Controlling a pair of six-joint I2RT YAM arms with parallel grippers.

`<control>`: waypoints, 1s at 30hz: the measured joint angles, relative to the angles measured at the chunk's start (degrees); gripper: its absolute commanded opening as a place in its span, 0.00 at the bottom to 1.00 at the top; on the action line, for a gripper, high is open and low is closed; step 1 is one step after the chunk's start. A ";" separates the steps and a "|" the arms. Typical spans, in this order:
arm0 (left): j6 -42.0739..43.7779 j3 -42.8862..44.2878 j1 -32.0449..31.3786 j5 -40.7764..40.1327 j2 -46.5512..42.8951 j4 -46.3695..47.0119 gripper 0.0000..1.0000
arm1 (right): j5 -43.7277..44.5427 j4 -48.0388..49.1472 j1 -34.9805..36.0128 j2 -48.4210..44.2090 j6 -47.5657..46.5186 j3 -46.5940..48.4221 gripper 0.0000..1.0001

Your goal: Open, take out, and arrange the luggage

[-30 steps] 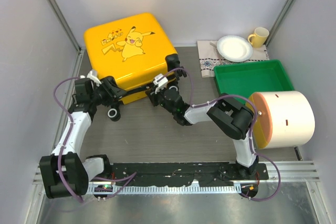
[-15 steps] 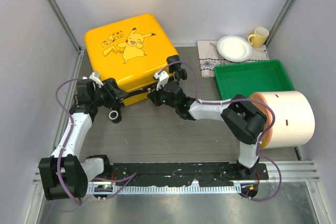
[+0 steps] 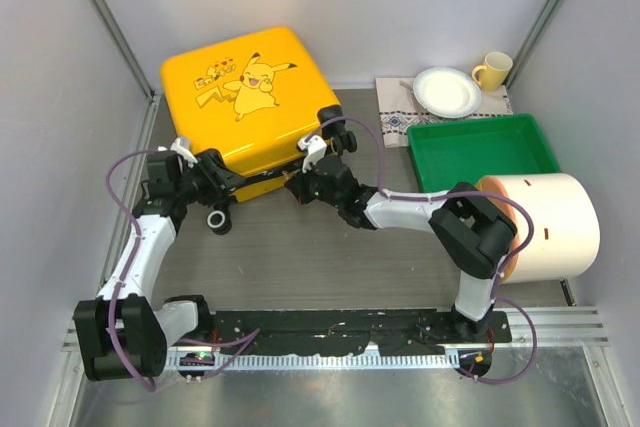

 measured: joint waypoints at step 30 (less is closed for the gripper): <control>-0.57 0.00 -2.05 0.44 0.66 0.44 0.00 | -0.13 -1.57 -9.99 -6.38 -13.35 -5.49 0.01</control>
